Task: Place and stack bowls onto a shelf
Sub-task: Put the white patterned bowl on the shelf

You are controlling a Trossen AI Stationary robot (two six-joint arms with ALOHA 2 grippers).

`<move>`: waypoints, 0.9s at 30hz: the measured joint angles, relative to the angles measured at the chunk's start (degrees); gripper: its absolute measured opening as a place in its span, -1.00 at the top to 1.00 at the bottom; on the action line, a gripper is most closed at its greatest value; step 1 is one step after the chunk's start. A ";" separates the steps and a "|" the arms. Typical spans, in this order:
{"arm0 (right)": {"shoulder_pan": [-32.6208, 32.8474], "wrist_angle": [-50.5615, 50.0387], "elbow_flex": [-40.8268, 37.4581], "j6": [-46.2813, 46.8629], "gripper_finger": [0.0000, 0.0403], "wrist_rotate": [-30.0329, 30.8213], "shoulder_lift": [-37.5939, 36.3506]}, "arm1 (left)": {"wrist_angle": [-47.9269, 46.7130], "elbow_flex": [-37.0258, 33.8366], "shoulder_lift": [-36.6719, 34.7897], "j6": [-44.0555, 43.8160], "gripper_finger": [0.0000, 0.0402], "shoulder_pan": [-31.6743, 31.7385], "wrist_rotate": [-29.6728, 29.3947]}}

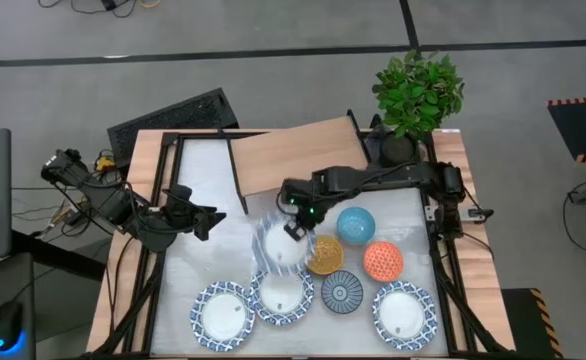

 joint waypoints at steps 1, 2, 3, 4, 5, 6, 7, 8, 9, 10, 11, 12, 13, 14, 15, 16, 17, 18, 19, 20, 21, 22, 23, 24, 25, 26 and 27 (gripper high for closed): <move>0.60 -0.51 1.09 -1.45 0.84 -2.51 -0.32 | 0.01 0.00 0.00 0.00 -0.16 0.01 0.00; 1.19 -0.80 2.08 -2.76 0.84 -3.96 -0.92 | 0.01 0.00 0.00 0.00 -0.16 0.01 0.00; 1.76 -0.84 3.29 -3.66 0.84 -4.29 -1.47 | -0.01 0.00 0.00 0.00 -0.16 0.00 0.00; 2.09 -0.62 4.51 -4.19 0.85 -3.94 -2.31 | 0.02 0.00 0.00 0.00 -0.16 0.00 0.02; 2.07 -0.58 5.44 -4.48 0.86 -3.48 -3.44 | 0.08 0.00 0.00 0.00 -0.16 0.00 0.02; 1.91 -0.59 6.13 -4.53 0.87 -2.44 -4.54 | 0.08 0.00 0.00 0.00 -0.16 0.02 0.02; 1.49 -0.58 6.71 -4.49 0.88 -1.24 -5.64 | 0.08 0.00 -0.02 -0.08 -0.16 0.02 0.02; 0.96 -0.37 6.94 -4.25 0.89 0.26 -7.03 | 0.11 0.00 -0.02 -0.17 -0.16 0.01 0.02; 0.25 -0.55 6.95 -3.54 0.89 2.35 -8.54 | 0.10 0.00 0.00 -0.23 -0.16 0.01 0.04; -0.62 -1.36 6.95 -2.68 0.88 4.49 -9.92 | 0.11 0.00 -0.02 -0.25 -0.16 0.02 0.09; -1.60 -2.61 6.94 -2.15 0.87 6.44 -11.52 | 0.19 0.00 -0.02 -0.26 -0.16 0.00 0.31; -2.68 -4.11 6.66 -1.63 0.86 8.43 -13.40 | 0.21 0.00 -0.02 -0.28 -0.16 0.00 0.48; -3.83 -5.89 5.97 -0.83 0.84 10.41 -15.23 | 0.21 0.00 0.00 -0.36 -0.16 0.02 0.48; -4.98 -7.96 4.88 0.42 0.84 12.11 -17.44 | 0.23 0.00 -0.02 -0.52 -0.16 0.00 0.48; -5.96 -9.90 3.43 1.71 0.84 13.84 -19.90 | 0.24 0.00 -0.02 -0.61 -0.16 0.00 0.48; -6.87 -11.47 1.52 3.25 0.85 15.55 -22.33 | 0.23 0.00 -0.02 -0.61 -0.16 0.00 0.50; -7.64 -12.25 -0.86 5.20 0.86 16.83 -25.03 | 0.23 0.00 -0.02 -0.61 -0.16 0.02 0.54; -8.11 -12.57 -3.58 7.31 0.88 18.08 -27.81 | 0.21 0.00 -0.02 -0.62 -0.16 0.02 0.77; -8.39 -12.30 -6.80 9.69 0.89 19.23 -30.88 | 0.19 0.00 -0.02 -0.61 -0.16 0.02 0.87; -8.52 -12.11 -10.10 12.46 0.90 20.59 -33.97 | 0.17 0.00 -0.02 -0.61 -0.16 0.00 0.90; -8.57 -11.85 -13.49 15.70 0.90 21.74 -36.94 | 0.13 0.00 -0.02 -0.61 -0.16 0.00 0.86; -8.53 -10.66 -17.24 19.08 0.90 22.92 -39.67 | 0.11 0.00 -0.02 -0.60 -0.16 0.00 0.78; -8.53 -8.67 -20.65 22.45 0.89 23.71 -42.21 | 0.08 0.00 -0.02 -0.46 -0.16 0.01 0.48; -8.53 -5.94 -23.93 25.19 0.88 24.55 -44.30 | 0.06 0.00 -0.02 -0.20 -0.16 0.02 0.16; -8.56 -2.83 -27.01 27.52 0.88 24.93 -45.96 | 0.03 0.00 -0.02 -0.07 -0.16 0.02 -0.23; -8.57 0.16 -29.75 29.29 0.87 25.47 -47.24 | 0.02 0.00 -0.02 0.01 -0.16 0.02 -0.69; -8.58 3.02 -32.13 30.75 0.87 26.49 -48.20 | 0.01 0.00 -0.02 0.02 -0.16 0.02 -1.02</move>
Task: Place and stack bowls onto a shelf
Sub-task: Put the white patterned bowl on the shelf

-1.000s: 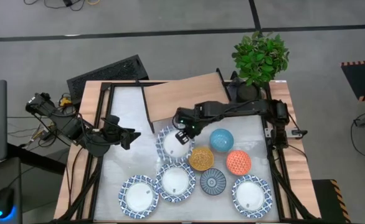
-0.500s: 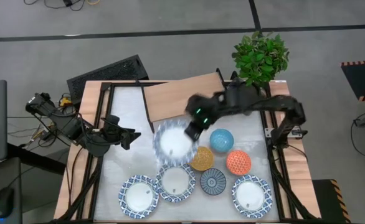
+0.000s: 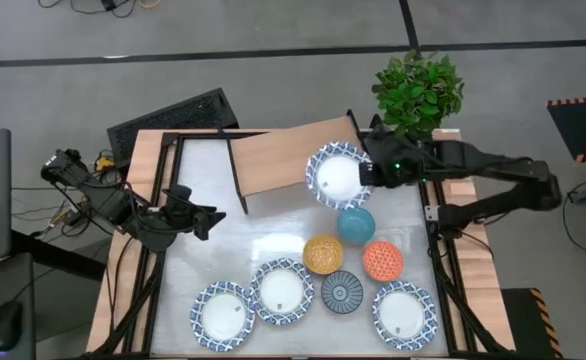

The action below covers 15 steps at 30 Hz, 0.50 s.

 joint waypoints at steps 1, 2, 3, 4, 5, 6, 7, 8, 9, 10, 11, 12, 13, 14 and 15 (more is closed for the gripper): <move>-0.01 2.21 -1.94 1.15 0.87 1.32 -0.65 | 0.02 0.00 0.00 -0.02 -0.16 0.00 -0.18; -0.23 3.65 -3.49 2.22 0.88 2.81 -0.95 | 0.01 0.00 0.00 -0.05 -0.16 0.00 -0.28; -0.73 4.48 -4.49 3.26 0.89 4.12 -0.95 | 0.02 0.00 0.00 -0.18 -0.16 0.00 -0.29; -1.45 5.41 -5.25 4.03 0.89 5.32 -0.80 | 0.04 0.00 0.00 -0.27 -0.16 0.00 -0.29; -2.18 6.35 -5.68 4.21 0.89 6.31 -0.51 | 0.02 0.00 0.00 -0.28 -0.16 0.00 -0.29; -2.97 6.83 -5.74 4.27 0.89 7.22 0.01 | 0.02 0.00 0.00 -0.27 -0.16 0.00 -0.29; -3.86 7.62 -5.69 4.15 0.88 7.69 0.60 | 0.02 0.00 0.00 -0.28 -0.16 0.00 -0.31; -4.72 8.61 -5.53 3.83 0.87 7.74 1.20 | 0.02 0.00 0.00 -0.28 -0.16 0.00 -0.31; -5.77 9.55 -5.47 3.20 0.86 7.69 1.69 | 0.02 0.00 0.00 -0.30 -0.16 0.00 -0.31; -6.74 10.26 -5.47 2.65 0.86 7.60 2.33 | 0.02 0.00 0.00 -0.31 -0.16 0.00 -0.38; -7.56 11.04 -5.40 2.53 0.86 6.98 3.19 | 0.01 0.00 0.00 -0.27 -0.16 0.00 -0.50; -8.31 11.83 -5.36 2.36 0.86 6.36 4.06 | 0.04 0.00 0.00 -0.19 -0.16 0.00 -0.51; -9.08 12.02 -5.31 1.98 0.87 5.87 4.97 | 0.02 0.00 0.00 0.04 -0.16 0.00 -0.49; -9.79 11.71 -5.35 1.84 0.88 5.87 5.89 | 0.02 0.00 0.00 0.18 -0.16 0.00 -0.49; -10.45 11.58 -5.36 2.12 0.88 5.78 6.75 | 0.02 0.00 0.00 0.39 -0.16 0.00 -0.50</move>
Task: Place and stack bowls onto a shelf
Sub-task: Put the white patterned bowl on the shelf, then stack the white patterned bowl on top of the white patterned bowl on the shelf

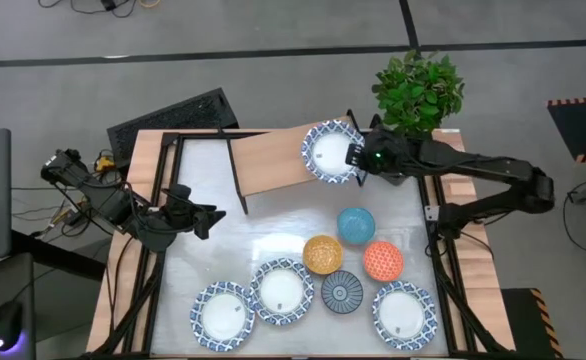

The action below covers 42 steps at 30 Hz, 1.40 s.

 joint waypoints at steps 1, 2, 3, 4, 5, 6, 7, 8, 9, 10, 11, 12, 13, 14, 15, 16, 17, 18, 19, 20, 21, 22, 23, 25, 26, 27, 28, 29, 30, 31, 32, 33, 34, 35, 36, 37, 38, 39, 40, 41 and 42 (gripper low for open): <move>-0.60 0.46 0.00 0.48 0.88 -0.10 0.85 | -0.02 0.00 0.00 0.00 -0.16 0.00 0.00; -1.25 1.30 0.00 0.49 0.87 -0.18 1.58 | 0.00 0.00 0.00 0.02 -0.16 0.00 0.02; -1.96 2.20 0.00 0.39 0.86 -0.51 2.24 | 0.00 0.00 0.00 0.02 -0.16 0.00 0.01; -2.71 3.31 0.00 0.25 0.84 -1.24 2.82 | 0.00 0.00 0.00 0.01 -0.16 0.00 0.01; -3.38 4.60 0.00 0.20 0.82 -1.85 3.24 | 0.00 0.00 0.00 0.02 -0.16 0.00 0.01; -4.04 5.99 0.00 -0.15 0.81 -2.44 3.63 | 0.00 0.00 0.01 0.02 -0.16 0.00 0.02; -4.74 7.04 0.00 -0.62 0.81 -2.99 3.93 | 0.00 0.00 0.02 0.02 -0.16 0.00 0.02; -5.34 7.47 0.00 -0.72 0.81 -3.19 4.06 | 0.00 0.00 0.00 0.00 -0.16 0.00 0.02; -5.83 7.55 0.00 -0.69 0.81 -3.20 4.07 | 0.00 0.00 0.00 -0.02 -0.16 0.00 0.02; -6.24 7.79 0.00 -0.73 0.82 -3.15 4.07 | 0.00 0.00 0.00 -0.02 -0.16 0.00 0.04; -6.52 8.09 0.00 -0.76 0.83 -3.12 4.00 | 0.00 0.00 0.00 -0.02 -0.16 0.00 0.04; -6.75 7.97 0.00 -0.82 0.84 -3.11 3.98 | 0.01 0.00 0.00 -0.02 -0.16 0.00 0.04; -7.04 7.58 0.00 -0.84 0.84 -3.13 4.00 | 0.00 0.00 0.00 -0.04 -0.16 0.00 0.04; -7.37 7.45 0.00 -0.88 0.84 -3.13 4.00 | 0.00 0.00 0.01 -0.02 -0.16 0.00 0.04; -7.46 7.51 0.00 -0.90 0.84 -3.15 4.00 | 0.01 0.00 0.02 0.00 -0.16 0.00 0.04; -7.61 7.53 0.00 -0.87 0.83 -3.16 4.00 | 0.01 0.00 0.00 0.00 -0.16 0.00 0.04; -7.67 7.43 0.00 -0.86 0.81 -3.15 4.00 | 0.02 0.00 0.00 0.00 -0.16 0.00 0.04; -7.67 7.20 0.00 -0.87 0.79 -3.15 4.00 | 0.00 0.00 0.00 0.00 -0.16 0.00 0.04; -7.67 7.00 0.00 -0.99 0.76 -3.12 4.00 | 0.00 0.00 0.00 0.00 -0.16 0.00 0.04; -7.70 6.87 0.00 -1.40 0.73 -3.05 4.00 | 0.00 0.00 0.00 0.02 -0.16 0.00 0.04; -7.81 6.72 0.00 -2.14 0.70 -2.79 4.00 | 0.00 0.00 0.00 0.02 -0.16 0.00 0.04; -8.09 6.66 0.00 -3.02 0.67 -2.67 4.00 | 0.00 0.00 0.00 0.02 -0.16 0.00 0.04; -8.31 6.66 0.00 -3.86 0.63 -2.73 4.00 | 0.00 0.00 0.00 0.02 -0.16 0.00 0.02; -8.85 6.66 0.00 -4.33 0.55 -3.18 4.00 | 0.00 0.00 0.00 0.02 -0.16 0.00 -0.35; -8.95 6.67 0.00 -4.44 0.51 -3.19 4.00 | 0.00 0.00 0.02 0.03 -0.16 0.00 -0.68; -9.18 6.70 0.00 -4.93 0.46 -3.19 4.00 | 0.00 0.00 0.00 0.04 -0.16 0.00 -0.96; -9.30 6.73 0.00 -5.57 0.40 -3.19 4.00 | 0.00 0.00 0.00 0.04 -0.16 0.00 -1.09; -9.46 6.75 0.00 -5.83 0.35 -3.28 4.00 | 0.00 0.00 0.00 0.04 -0.16 0.00 -1.10; -9.60 6.77 0.00 -5.91 0.30 -3.37 4.00 | 0.00 0.00 0.01 0.04 -0.16 0.00 -1.10; -9.60 6.85 0.00 -6.57 0.24 -3.41 4.00 | 0.00 0.00 0.00 0.03 -0.16 0.00 -1.08; -9.60 6.98 0.00 -7.61 0.19 -3.50 4.00 | 0.00 0.00 0.00 0.00 -0.16 0.00 -1.04; -9.56 6.99 0.00 -8.77 0.15 -3.54 3.92 | 0.00 0.00 0.00 0.01 -0.16 0.00 -0.92; -9.53 6.69 0.00 -9.85 0.10 -3.65 3.57 | 0.00 0.00 0.01 0.02 -0.16 0.00 -0.59; -9.53 6.30 -0.02 -10.78 0.07 -4.05 2.94 | 0.00 0.00 0.02 0.04 -0.16 0.00 -0.27; -9.52 6.09 -0.02 -11.51 0.03 -4.37 2.32 | 0.00 0.00 0.02 0.04 -0.16 0.00 -0.03; -9.43 5.92 -0.02 -11.85 0.01 -4.45 1.68 | 0.02 0.00 0.00 0.04 -0.16 0.00 0.03; -9.36 5.22 0.00 -11.85 -0.01 -4.53 1.00 | 0.01 0.00 0.00 0.04 -0.16 0.00 0.03; -9.20 4.30 0.00 -11.84 -0.03 -4.61 0.39 | -0.01 0.00 0.00 0.01 -0.16 0.00 0.04; -8.83 3.78 -0.04 -11.83 -0.04 -4.64 -0.28 | 0.01 0.00 0.00 0.00 -0.16 0.00 0.02; -8.16 3.70 -0.04 -11.82 -0.05 -5.01 -1.03 | 0.02 0.00 0.00 0.01 -0.16 0.00 0.02; -7.25 3.64 -0.04 -11.82 -0.05 -5.64 -1.78 | 0.00 0.00 0.00 0.04 -0.16 0.00 0.04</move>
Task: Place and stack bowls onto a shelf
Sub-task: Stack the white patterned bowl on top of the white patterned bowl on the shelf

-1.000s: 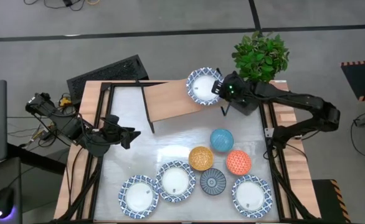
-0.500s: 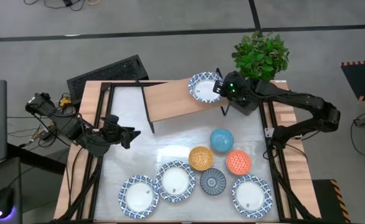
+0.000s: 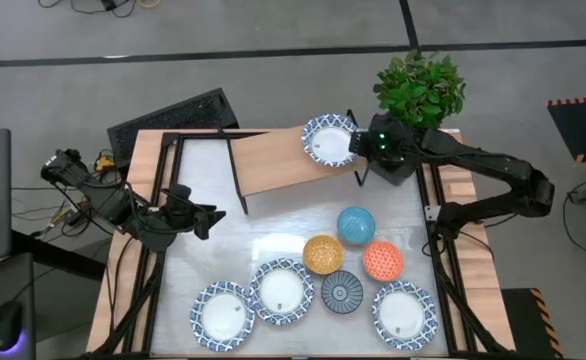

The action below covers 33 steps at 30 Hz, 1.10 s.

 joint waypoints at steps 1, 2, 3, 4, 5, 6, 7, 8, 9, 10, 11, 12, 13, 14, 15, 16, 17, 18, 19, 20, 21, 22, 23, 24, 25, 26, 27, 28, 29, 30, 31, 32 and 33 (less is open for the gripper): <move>1.27 -0.32 0.00 -0.01 -0.05 -0.45 -0.72 | 0.00 0.00 0.00 -0.01 -0.16 0.00 0.00; 2.97 -0.61 0.00 0.01 -0.05 -0.57 -1.32 | -0.02 0.00 0.00 -0.01 -0.16 0.00 -0.02; 5.03 -0.64 0.00 0.01 -0.05 -0.65 -1.61 | -0.02 0.00 0.00 0.00 -0.16 0.00 0.00; 7.41 -0.44 0.00 0.01 -0.05 -0.70 -1.63 | -0.06 0.00 0.00 0.00 -0.16 0.00 0.00; 9.98 -0.35 0.00 -0.01 -0.05 -0.72 -1.43 | -0.09 0.00 0.00 0.00 -0.16 0.00 0.00; 12.52 -0.20 0.00 -0.04 -0.05 -0.81 -1.10 | -0.09 0.00 0.00 0.00 -0.16 0.00 0.00; 15.21 0.37 0.00 -0.14 -0.05 -0.92 -0.66 | -0.08 0.00 0.00 0.00 -0.16 0.00 0.03; 17.91 1.57 0.00 -0.94 -0.05 -1.19 -0.01 | -0.08 0.00 0.00 0.00 -0.16 0.00 0.15; 20.52 3.36 0.00 -2.69 -0.05 -1.53 0.83 | -0.07 0.00 0.00 -0.01 -0.16 0.00 0.37; 23.11 5.07 0.02 -4.79 -0.05 -2.09 1.85 | -0.07 -0.02 0.02 0.00 -0.16 0.00 0.57; 25.42 6.55 0.02 -6.75 -0.05 -2.36 3.14 | -0.04 -0.02 0.00 0.00 -0.16 0.00 0.92; 27.68 8.22 0.02 -8.56 -0.05 -2.36 4.71 | -0.04 0.00 0.00 -0.02 -0.16 0.00 1.17; 29.70 10.21 0.02 -10.36 -0.05 -2.41 6.26 | -0.03 0.00 0.00 -0.03 -0.16 -0.01 1.53; 31.31 12.20 0.02 -12.15 -0.05 -2.47 7.88 | -0.04 -0.02 0.00 -0.02 -0.16 0.00 1.84; 32.48 14.21 0.02 -13.78 -0.05 -2.63 9.59 | -0.04 -0.02 0.00 -0.01 -0.16 0.00 1.97; 33.39 16.46 0.02 -15.17 -0.05 -2.88 11.21 | -0.01 -0.02 0.00 -0.02 -0.16 -0.01 2.06; 34.03 18.36 0.04 -16.12 -0.05 -3.21 12.85 | -0.01 -0.02 0.00 -0.02 -0.16 0.00 2.23; 34.48 20.02 0.04 -16.93 -0.05 -3.69 14.54 | -0.04 -0.02 0.01 -0.02 -0.16 -0.01 2.33; 34.83 21.81 0.04 -17.56 -0.05 -4.66 16.20 | -0.02 -0.02 0.02 -0.09 -0.16 0.00 2.38; 35.12 23.77 0.07 -17.92 -0.05 -5.52 17.94 | 0.00 -0.02 0.00 -0.25 -0.16 -0.02 2.38; 35.32 24.61 0.42 -18.23 -0.05 -6.39 19.47 | -0.04 -0.02 0.01 -0.30 -0.16 -0.02 2.40; 35.44 24.60 0.97 -19.03 -0.05 -7.11 20.96 | 0.00 -0.02 0.01 -0.32 -0.16 0.00 2.48; 35.46 24.46 1.87 -20.40 -0.05 -7.80 22.57 | -0.01 -0.02 0.00 -0.32 -0.16 -0.01 2.74; 35.58 24.71 2.86 -21.97 -0.05 -8.49 23.98 | -0.02 -0.02 0.00 -0.35 -0.16 0.00 3.04; 35.84 24.76 3.74 -23.68 -0.05 -9.14 25.34 | -0.03 -0.02 0.02 -0.40 -0.16 -0.02 3.27; 36.01 24.52 4.74 -25.51 -0.05 -9.81 26.71 | -0.04 -0.02 0.02 -0.39 -0.16 -0.02 3.48; 36.06 24.52 5.89 -27.56 -0.05 -10.45 28.05 | 0.00 -0.02 0.00 -0.39 -0.16 -0.02 3.62; 36.06 24.66 7.00 -29.77 -0.05 -10.98 29.43 | 0.00 -0.02 0.00 -0.41 -0.16 -0.02 3.94; 36.06 24.56 8.15 -31.71 -0.04 -11.17 30.82 | -0.08 -0.02 0.01 -0.43 -0.16 -0.02 4.19; 36.08 24.40 9.36 -33.65 -0.04 -11.22 32.08 | -0.07 -0.02 0.01 -0.41 -0.16 -0.02 4.49; 36.08 24.07 10.45 -35.39 -0.04 -11.37 33.24 | -0.13 -0.02 0.00 -0.41 -0.16 -0.02 4.56; 36.06 23.87 11.58 -36.80 -0.03 -11.78 34.51 | -0.17 -0.02 0.01 -0.41 -0.16 -0.01 4.72; 36.04 23.73 12.73 -37.76 -0.03 -12.33 35.67 | -0.15 -0.02 0.00 -0.41 -0.16 -0.02 4.87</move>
